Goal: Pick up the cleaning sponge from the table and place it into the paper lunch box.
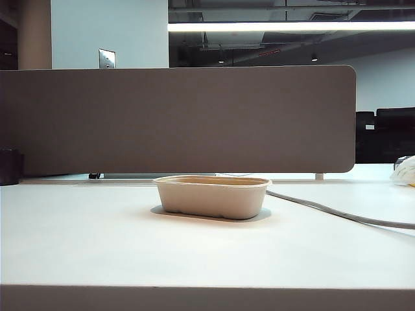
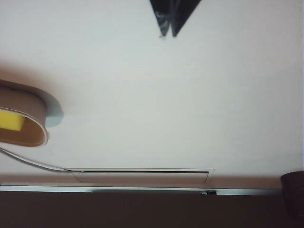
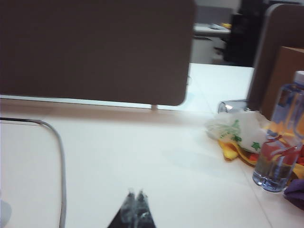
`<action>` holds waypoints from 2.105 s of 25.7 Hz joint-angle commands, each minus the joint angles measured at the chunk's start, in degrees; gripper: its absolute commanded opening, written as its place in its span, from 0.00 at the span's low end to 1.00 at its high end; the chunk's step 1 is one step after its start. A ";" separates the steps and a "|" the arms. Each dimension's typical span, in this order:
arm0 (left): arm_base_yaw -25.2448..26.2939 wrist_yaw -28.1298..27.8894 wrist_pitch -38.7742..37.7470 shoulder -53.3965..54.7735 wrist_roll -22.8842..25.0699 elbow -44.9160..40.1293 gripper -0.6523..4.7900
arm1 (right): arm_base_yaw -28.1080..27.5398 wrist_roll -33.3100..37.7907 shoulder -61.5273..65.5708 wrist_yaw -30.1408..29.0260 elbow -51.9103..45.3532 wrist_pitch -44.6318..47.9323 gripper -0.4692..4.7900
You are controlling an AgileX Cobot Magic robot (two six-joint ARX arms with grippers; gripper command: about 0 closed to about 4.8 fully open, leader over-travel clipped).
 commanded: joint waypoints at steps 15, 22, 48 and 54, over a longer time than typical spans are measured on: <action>0.07 0.17 0.50 0.11 0.07 0.02 0.11 | -1.77 3.48 -17.51 -1.64 -14.62 -4.63 0.07; 0.07 0.17 0.50 0.11 0.07 0.02 0.11 | 0.17 3.45 -17.51 1.73 -14.62 -4.61 0.07; 0.07 0.17 0.50 0.11 0.07 0.02 0.11 | 0.09 3.28 -17.51 -2.16 -14.62 -4.76 0.07; 0.07 0.17 0.50 0.11 0.09 0.02 0.11 | 0.09 3.28 -17.51 -2.16 -14.62 -4.76 0.07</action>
